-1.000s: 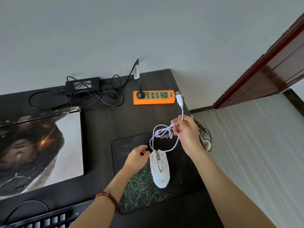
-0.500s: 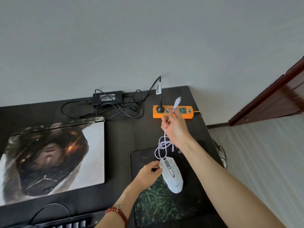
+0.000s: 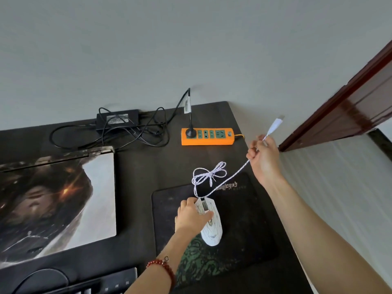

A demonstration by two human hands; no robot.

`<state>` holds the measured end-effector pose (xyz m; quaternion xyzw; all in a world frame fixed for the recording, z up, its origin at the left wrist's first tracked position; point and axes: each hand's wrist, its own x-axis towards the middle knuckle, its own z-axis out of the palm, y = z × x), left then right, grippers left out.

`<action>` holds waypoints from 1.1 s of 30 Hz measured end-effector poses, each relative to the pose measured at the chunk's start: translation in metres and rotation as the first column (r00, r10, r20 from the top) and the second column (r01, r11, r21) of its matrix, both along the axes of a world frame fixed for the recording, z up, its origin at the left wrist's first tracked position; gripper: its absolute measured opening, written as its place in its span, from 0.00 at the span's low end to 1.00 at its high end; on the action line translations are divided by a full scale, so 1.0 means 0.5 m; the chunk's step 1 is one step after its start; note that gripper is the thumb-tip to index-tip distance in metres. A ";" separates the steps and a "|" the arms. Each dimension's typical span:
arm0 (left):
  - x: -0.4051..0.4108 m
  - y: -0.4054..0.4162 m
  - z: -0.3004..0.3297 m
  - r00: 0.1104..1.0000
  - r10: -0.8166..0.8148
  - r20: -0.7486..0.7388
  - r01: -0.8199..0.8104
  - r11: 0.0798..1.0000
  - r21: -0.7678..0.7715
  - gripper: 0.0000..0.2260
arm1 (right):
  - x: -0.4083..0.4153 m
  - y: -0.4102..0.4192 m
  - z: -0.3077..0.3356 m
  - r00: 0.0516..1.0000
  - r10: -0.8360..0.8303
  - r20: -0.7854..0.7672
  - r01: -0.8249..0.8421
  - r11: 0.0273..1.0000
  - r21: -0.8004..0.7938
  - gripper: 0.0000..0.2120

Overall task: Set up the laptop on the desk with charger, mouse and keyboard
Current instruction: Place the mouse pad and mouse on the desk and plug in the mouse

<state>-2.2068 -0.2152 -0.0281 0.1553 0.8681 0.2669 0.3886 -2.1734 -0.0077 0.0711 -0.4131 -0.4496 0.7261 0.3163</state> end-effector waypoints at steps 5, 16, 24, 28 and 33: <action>0.002 -0.009 -0.003 0.998 -0.053 0.033 0.052 0.998 0.044 0.25 | -0.014 -0.004 -0.002 0.999 0.019 0.035 -0.024 0.985 0.172 0.10; -0.033 -0.023 0.020 0.993 -0.061 0.099 0.050 0.992 0.117 0.17 | -0.041 -0.073 0.003 0.746 0.340 0.573 -0.601 0.715 0.357 0.09; -0.009 -0.075 0.065 0.821 -0.006 0.571 -0.126 0.974 0.190 0.22 | -0.203 -0.132 0.112 0.823 0.271 0.500 -0.525 0.699 0.486 0.10; 0.017 -0.077 0.052 0.823 0.005 0.569 -0.160 0.961 0.223 0.22 | -0.244 -0.200 0.113 0.824 0.383 0.418 -0.556 0.686 0.468 0.08; -0.053 -0.146 0.040 0.952 0.110 0.286 -0.165 0.970 0.176 0.18 | -0.203 -0.271 -0.011 0.651 0.430 0.625 -0.742 0.531 0.408 0.09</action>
